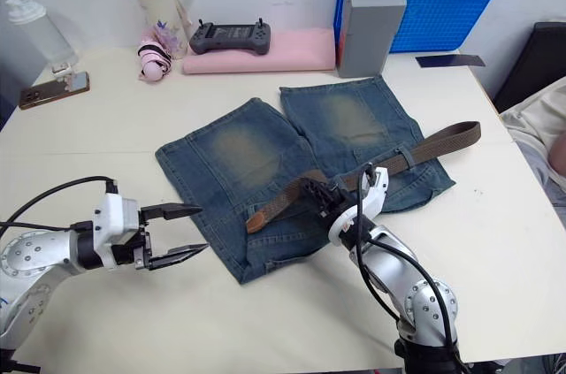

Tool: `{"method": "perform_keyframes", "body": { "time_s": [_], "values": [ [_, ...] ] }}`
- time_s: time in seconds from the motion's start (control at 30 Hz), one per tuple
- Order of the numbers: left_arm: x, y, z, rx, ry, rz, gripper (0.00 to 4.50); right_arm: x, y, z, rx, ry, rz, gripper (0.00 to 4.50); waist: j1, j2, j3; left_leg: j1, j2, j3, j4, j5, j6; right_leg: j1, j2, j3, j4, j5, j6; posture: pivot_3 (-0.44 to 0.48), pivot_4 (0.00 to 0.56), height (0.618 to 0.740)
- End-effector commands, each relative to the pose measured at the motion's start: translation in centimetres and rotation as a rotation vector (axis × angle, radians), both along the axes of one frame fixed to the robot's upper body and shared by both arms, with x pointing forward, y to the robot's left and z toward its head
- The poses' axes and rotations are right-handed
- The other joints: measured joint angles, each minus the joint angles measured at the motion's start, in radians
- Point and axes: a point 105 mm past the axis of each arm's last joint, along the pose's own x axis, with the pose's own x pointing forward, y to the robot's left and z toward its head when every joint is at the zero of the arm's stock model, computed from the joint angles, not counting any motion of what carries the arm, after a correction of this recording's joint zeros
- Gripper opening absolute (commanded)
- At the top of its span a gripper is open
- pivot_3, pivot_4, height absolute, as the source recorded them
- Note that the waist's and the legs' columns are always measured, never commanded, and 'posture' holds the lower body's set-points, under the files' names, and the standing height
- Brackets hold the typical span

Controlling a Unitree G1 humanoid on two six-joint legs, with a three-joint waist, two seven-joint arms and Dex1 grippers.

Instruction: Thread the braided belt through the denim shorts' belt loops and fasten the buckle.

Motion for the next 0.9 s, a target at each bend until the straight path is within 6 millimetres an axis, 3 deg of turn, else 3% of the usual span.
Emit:
{"method": "perform_keyframes", "body": {
  "time_s": [0.03,0.27,0.9],
  "values": [
    [-0.1,-0.5,1.0,-0.023,-0.018,-0.008,3.62,-0.1,-1.1,1.4,0.022,-0.077,-0.09,0.0,0.0,0.0,0.0,0.0,0.0,0.0,0.0,0.0,0.0,0.0,0.0,0.0,0.0,0.0,0.0,0.0,0.15,0.712],
    [0.0,-0.8,1.1,-0.023,-0.014,-0.013,3.62,-0.2,-2.4,1.4,0.011,-0.094,-0.177,0.0,-0.002,0.0,0.0,0.0,0.0,0.0,0.0,0.0,0.0,0.0,0.0,0.0,0.0,0.0,0.0,0.0,0.15,0.712],
    [0.0,-0.2,1.6,0.029,-0.017,-0.017,3.62,0.1,3.9,0.1,-0.145,-0.141,0.037,0.0,-0.005,0.0,0.0,0.0,0.0,0.0,-0.002,0.001,-0.001,-0.001,0.0,0.0,0.0,-0.001,-0.002,0.0,0.15,0.712]
  ]
}}
